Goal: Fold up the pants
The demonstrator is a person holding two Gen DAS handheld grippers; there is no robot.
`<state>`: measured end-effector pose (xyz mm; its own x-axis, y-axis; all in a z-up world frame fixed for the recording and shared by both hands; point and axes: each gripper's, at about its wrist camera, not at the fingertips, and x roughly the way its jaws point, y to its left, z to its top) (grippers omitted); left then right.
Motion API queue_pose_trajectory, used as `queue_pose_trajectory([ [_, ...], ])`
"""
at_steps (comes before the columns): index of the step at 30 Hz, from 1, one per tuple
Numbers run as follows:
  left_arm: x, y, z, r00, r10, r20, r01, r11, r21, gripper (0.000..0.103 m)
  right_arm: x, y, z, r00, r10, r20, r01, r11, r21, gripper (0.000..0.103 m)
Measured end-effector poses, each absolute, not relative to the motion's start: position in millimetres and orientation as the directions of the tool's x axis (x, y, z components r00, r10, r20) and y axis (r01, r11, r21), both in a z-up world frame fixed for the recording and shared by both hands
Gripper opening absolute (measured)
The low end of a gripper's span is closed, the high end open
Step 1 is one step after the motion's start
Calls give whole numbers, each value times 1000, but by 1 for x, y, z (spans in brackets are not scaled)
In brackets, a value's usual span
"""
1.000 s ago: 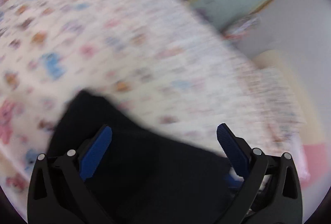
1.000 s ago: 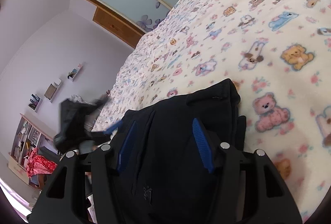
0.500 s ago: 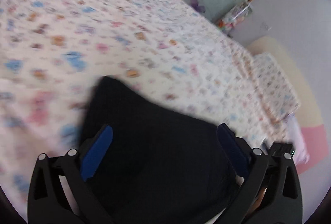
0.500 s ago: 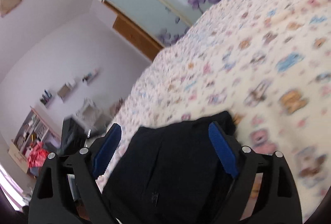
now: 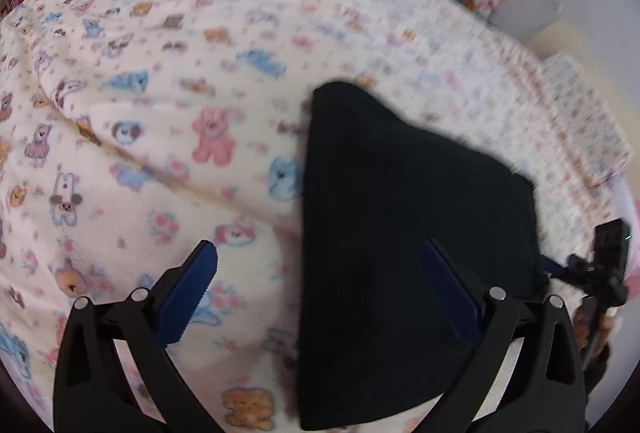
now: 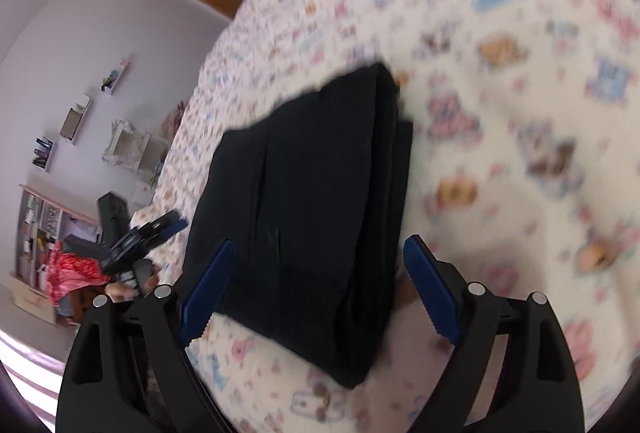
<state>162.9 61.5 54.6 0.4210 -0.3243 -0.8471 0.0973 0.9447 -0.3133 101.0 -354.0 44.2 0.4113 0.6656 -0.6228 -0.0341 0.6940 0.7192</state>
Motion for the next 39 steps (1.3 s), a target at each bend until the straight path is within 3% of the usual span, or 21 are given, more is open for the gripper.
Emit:
queue_pose_trajectory([
  [2, 167, 60, 46, 389, -299, -871, 77, 953, -293, 101, 99, -349, 38, 382, 656, -651, -20, 710, 704, 88],
  [7, 174, 57, 31, 331, -399, -855, 64, 914, -401, 101, 100, -340, 32, 345, 635, -691, -8, 738, 675, 88],
  [16, 182, 40, 24, 253, -472, -844, 90, 880, -465, 101, 117, -312, 24, 301, 579, -758, -30, 800, 599, 89],
  [18, 181, 38, 24, 238, -517, -822, 98, 855, -509, 101, 117, -309, 27, 319, 591, -741, -42, 790, 612, 83],
  [22, 183, 37, 24, 229, -584, -779, 97, 810, -579, 101, 98, -300, 51, 392, 643, -658, -163, 753, 638, 80],
  [30, 189, 44, 20, 255, -655, -711, 56, 744, -666, 101, 104, -317, 31, 379, 695, -611, -130, 694, 708, 68],
  [32, 191, 45, 19, 262, -670, -695, 49, 728, -684, 100, 105, -321, 25, 379, 698, -607, -123, 689, 715, 60],
  [35, 191, 48, 18, 283, -671, -685, 40, 722, -691, 87, 102, -325, 22, 396, 702, -592, -125, 680, 722, 51],
  [37, 192, 52, 16, 299, -638, -710, 13, 746, -665, 55, 98, -329, 24, 407, 702, -584, -132, 678, 723, 47],
  [39, 189, 56, 15, 308, -633, -711, 1, 747, -665, 42, 95, -332, 26, 421, 697, -581, -133, 680, 721, 45],
])
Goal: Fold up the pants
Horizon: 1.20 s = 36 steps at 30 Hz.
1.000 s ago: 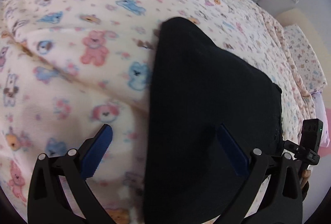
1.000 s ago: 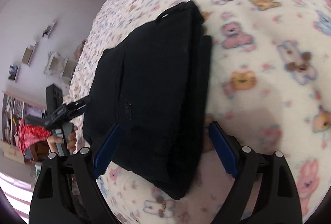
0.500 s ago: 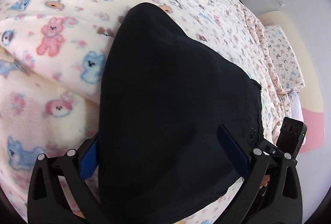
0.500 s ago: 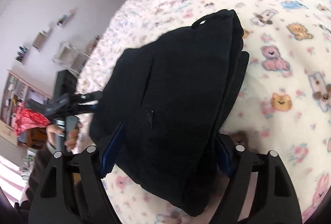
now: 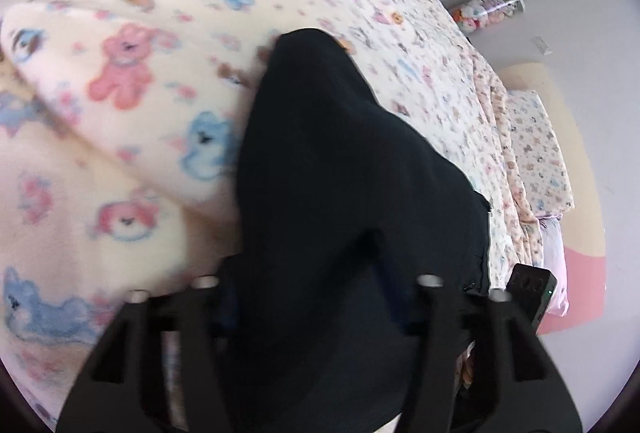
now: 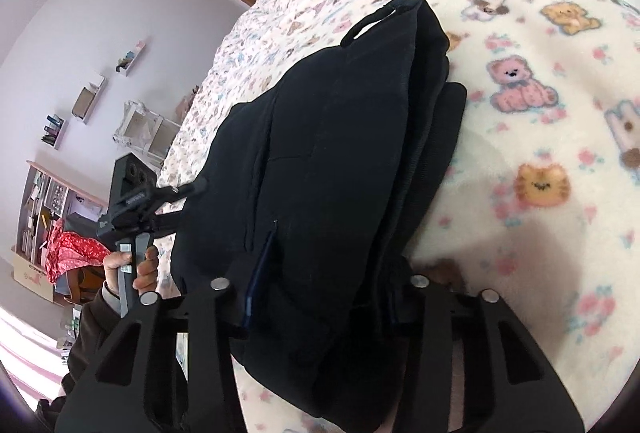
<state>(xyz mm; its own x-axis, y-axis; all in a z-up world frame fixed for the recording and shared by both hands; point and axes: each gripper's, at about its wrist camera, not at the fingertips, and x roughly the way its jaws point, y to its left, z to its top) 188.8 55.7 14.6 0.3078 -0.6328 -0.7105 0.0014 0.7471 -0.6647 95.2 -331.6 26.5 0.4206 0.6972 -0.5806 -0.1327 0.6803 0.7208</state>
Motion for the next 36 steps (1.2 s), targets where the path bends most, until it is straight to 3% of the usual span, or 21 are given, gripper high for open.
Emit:
queue_pose_trajectory([
  [3, 182, 54, 22, 345, -626, -700, 31, 753, -657, 16, 93, -330, 33, 442, 693, -569, -132, 678, 723, 42],
  [6, 178, 46, 32, 369, -585, -722, 66, 792, -608, 11, 88, -331, 39, 463, 694, -551, -138, 670, 729, 40],
  [19, 176, 40, 87, 474, -601, -644, 150, 775, -613, 9, 102, -326, 81, 522, 740, -424, -218, 596, 773, 37],
  [27, 204, 43, 113, 601, -571, -559, 164, 773, -613, 9, 150, -338, 80, 602, 755, -260, -253, 489, 835, 37],
  [33, 238, 34, 81, 608, -493, -622, 110, 829, -549, 10, 180, -330, 51, 610, 709, -353, -200, 569, 798, 37],
  [36, 244, 43, 42, 593, -457, -663, 9, 827, -562, 19, 188, -336, 18, 605, 656, -451, -77, 612, 787, 38],
])
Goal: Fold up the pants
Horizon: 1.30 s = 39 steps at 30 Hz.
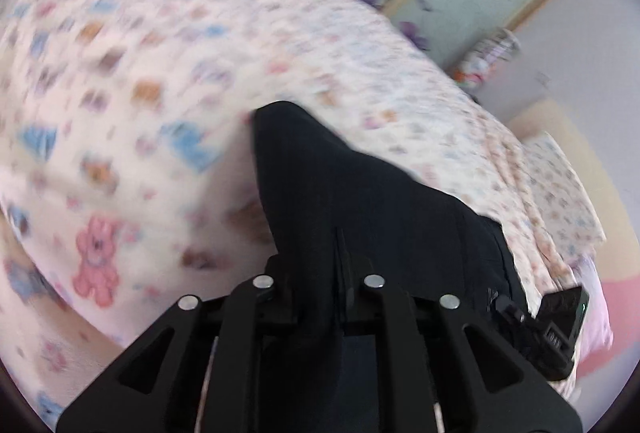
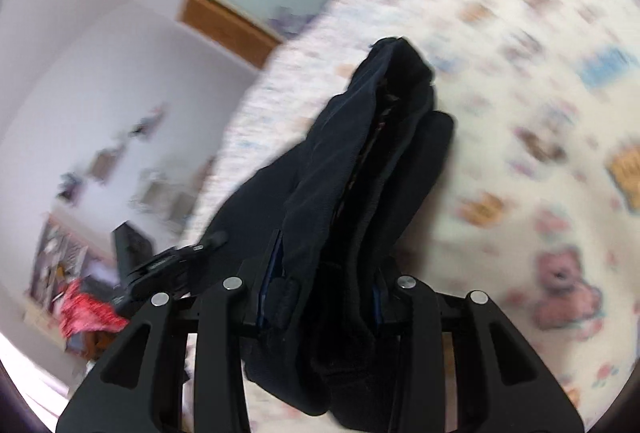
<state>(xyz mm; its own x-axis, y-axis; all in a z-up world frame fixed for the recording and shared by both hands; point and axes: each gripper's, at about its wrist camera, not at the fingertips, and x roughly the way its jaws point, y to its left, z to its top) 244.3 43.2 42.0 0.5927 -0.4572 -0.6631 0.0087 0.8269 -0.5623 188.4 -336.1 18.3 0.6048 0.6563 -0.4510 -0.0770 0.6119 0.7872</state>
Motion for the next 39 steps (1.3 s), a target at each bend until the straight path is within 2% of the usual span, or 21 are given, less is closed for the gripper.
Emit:
queue_pose_trajectory([
  [2, 243, 54, 27, 602, -476, -641, -27, 790, -613, 29, 189, -341, 5, 600, 667, -442, -46, 580, 813, 44],
  [4, 238, 62, 22, 615, -453, -645, -63, 788, -613, 48, 188, -336, 8, 602, 632, -488, -34, 631, 775, 53],
  [5, 236, 64, 22, 618, -447, -646, -70, 788, -612, 48, 185, -333, 12, 604, 613, -509, -32, 657, 753, 64],
  [6, 233, 70, 26, 623, -439, -648, -78, 789, -609, 49, 184, -332, 14, 603, 591, -535, -22, 684, 729, 68],
  [9, 216, 85, 55, 684, -332, -649, -105, 836, -538, 62, 168, -337, 29, 649, 513, -562, -7, 743, 669, 70],
  [10, 206, 88, 70, 724, -269, -635, -106, 867, -488, 72, 157, -342, 42, 705, 461, -539, -9, 766, 643, 70],
  [12, 186, 80, 100, 795, -203, -572, -56, 913, -403, 80, 135, -344, 64, 786, 383, -485, -33, 809, 586, 70],
  [15, 165, 54, 123, 832, -264, -487, 75, 924, -374, 98, 115, -316, 95, 821, 400, -406, -172, 853, 493, 70],
  [19, 166, 7, 110, 741, -406, -534, 187, 889, -418, 98, 105, -273, 106, 799, 440, -410, -269, 872, 410, 70],
  [21, 171, -8, 92, 706, -382, -597, 154, 905, -397, 98, 106, -260, 100, 780, 462, -422, -280, 861, 425, 70],
  [22, 175, -11, 83, 690, -358, -629, 130, 916, -379, 98, 108, -259, 95, 769, 458, -445, -273, 865, 421, 70],
  [25, 182, -10, 51, 640, -327, -696, 75, 927, -367, 95, 116, -254, 57, 671, 415, -614, -180, 895, 408, 70],
  [26, 180, -9, 42, 631, -328, -703, 79, 929, -362, 95, 119, -260, 41, 652, 433, -622, -156, 879, 450, 70],
  [30, 167, -42, 24, 681, -199, -705, 149, 980, -132, 101, 113, -263, 39, 681, 442, -584, -160, 868, 470, 70],
  [31, 167, -46, 24, 687, -175, -705, 144, 984, -104, 101, 113, -262, 40, 686, 439, -580, -169, 872, 460, 76],
  [32, 166, -44, 27, 690, -175, -703, 138, 984, -109, 101, 113, -260, 41, 686, 447, -574, -186, 871, 456, 80],
  [35, 151, -37, 36, 708, -203, -676, 144, 979, -144, 101, 107, -258, 55, 704, 433, -563, -200, 882, 427, 81],
  [36, 137, -33, 44, 730, -211, -651, 156, 977, -142, 101, 102, -258, 62, 719, 413, -559, -194, 892, 409, 85],
  [37, 132, -31, 49, 741, -215, -636, 163, 977, -140, 101, 94, -258, 71, 741, 382, -553, -181, 906, 383, 96],
  [38, 124, -29, 53, 755, -221, -617, 171, 975, -140, 101, 85, -252, 79, 773, 338, -537, -163, 924, 346, 102],
  [39, 111, -26, 57, 767, -229, -599, 178, 973, -144, 101, 78, -251, 85, 795, 313, -520, -157, 934, 322, 102],
])
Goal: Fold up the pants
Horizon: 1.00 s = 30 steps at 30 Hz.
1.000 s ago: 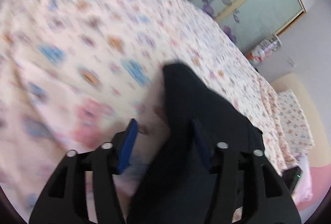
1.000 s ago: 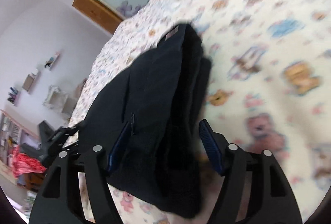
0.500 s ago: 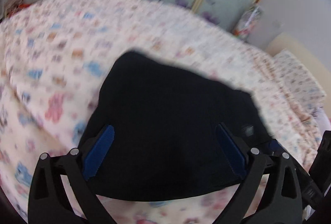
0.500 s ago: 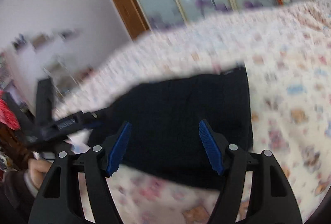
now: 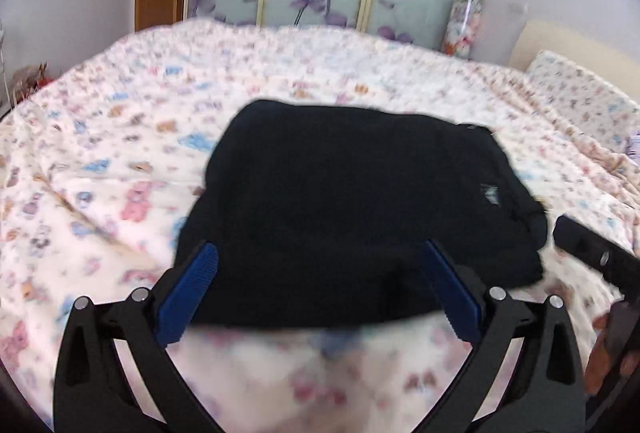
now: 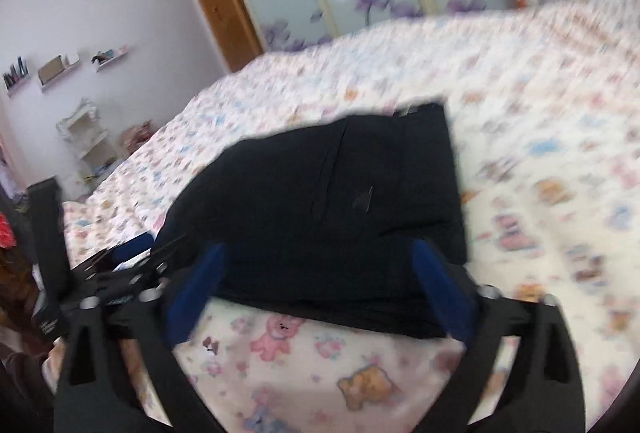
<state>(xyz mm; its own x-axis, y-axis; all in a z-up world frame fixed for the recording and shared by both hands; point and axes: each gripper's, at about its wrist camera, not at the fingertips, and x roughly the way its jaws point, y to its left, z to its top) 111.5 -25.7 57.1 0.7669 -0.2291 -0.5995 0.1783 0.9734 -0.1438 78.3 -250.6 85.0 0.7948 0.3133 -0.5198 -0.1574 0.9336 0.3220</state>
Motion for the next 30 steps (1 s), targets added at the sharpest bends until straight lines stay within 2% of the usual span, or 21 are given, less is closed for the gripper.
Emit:
queue_pose_trajectory([
  [2, 96, -21, 62, 767, -243, -593, 186, 970, -157, 101, 56, -244, 93, 832, 257, -491, -139, 955, 263, 102],
  [6, 66, -16, 53, 735, -247, -632, 189, 969, -159, 101, 29, -226, 94, 845, 200, -495, -122, 975, 187, 102],
  [12, 39, -13, 38, 734, -173, -657, 141, 985, -101, 101, 6, -207, 72, 830, 162, -534, -73, 980, 185, 102],
  [18, 26, -14, 33, 739, -149, -657, 153, 987, -51, 101, -6, -193, 61, 821, 73, -566, -3, 992, 124, 102],
  [30, 17, 2, 27, 738, -167, -654, 116, 986, -121, 101, -23, -189, 47, 848, -20, -530, 72, 994, 79, 102],
])
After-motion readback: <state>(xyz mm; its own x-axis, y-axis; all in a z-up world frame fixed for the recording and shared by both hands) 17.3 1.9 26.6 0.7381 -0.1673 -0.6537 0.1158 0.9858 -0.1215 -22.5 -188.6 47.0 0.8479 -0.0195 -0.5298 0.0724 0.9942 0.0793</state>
